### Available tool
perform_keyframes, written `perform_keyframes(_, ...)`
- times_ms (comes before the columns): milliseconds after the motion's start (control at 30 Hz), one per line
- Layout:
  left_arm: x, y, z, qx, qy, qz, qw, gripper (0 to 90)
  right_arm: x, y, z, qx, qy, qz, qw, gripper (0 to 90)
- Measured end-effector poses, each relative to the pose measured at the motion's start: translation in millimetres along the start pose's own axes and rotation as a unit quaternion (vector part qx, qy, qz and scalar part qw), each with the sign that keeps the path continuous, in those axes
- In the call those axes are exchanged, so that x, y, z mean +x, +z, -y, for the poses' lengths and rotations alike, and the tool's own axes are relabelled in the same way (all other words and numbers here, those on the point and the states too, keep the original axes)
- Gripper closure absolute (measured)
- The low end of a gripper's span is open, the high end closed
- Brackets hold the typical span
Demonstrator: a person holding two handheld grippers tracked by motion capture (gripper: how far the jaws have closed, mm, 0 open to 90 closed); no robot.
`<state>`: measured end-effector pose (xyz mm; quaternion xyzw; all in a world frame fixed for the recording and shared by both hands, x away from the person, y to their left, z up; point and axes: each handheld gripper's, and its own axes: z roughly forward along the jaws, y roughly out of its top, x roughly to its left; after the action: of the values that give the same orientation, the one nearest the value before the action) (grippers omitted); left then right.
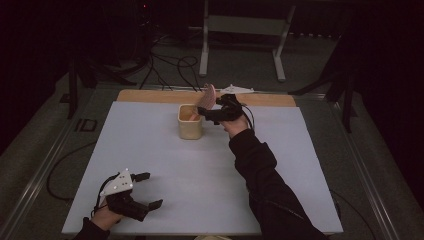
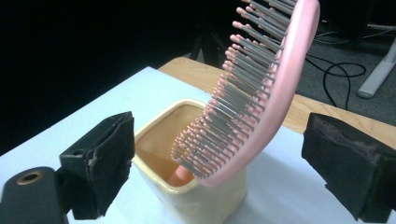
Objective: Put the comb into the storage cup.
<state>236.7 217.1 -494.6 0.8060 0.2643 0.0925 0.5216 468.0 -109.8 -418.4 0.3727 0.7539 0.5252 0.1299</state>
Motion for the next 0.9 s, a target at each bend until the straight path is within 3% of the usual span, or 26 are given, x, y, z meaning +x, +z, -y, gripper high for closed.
perform_keyframes(533, -0.6, -0.8, -0.1, -0.001, 0.000, 0.001, 1.0000, 0.0, -1.0, -6.2, 2.0, 0.010, -0.018, 0.000, 0.9998, 9.6)
perform_keyframes(900, -0.6, -0.7, -0.1, 0.000, 0.001, 0.001, 1.0000, 0.0, -4.4, -15.2, 9.3, 0.011, -0.015, -0.002, 0.9998, 9.6)
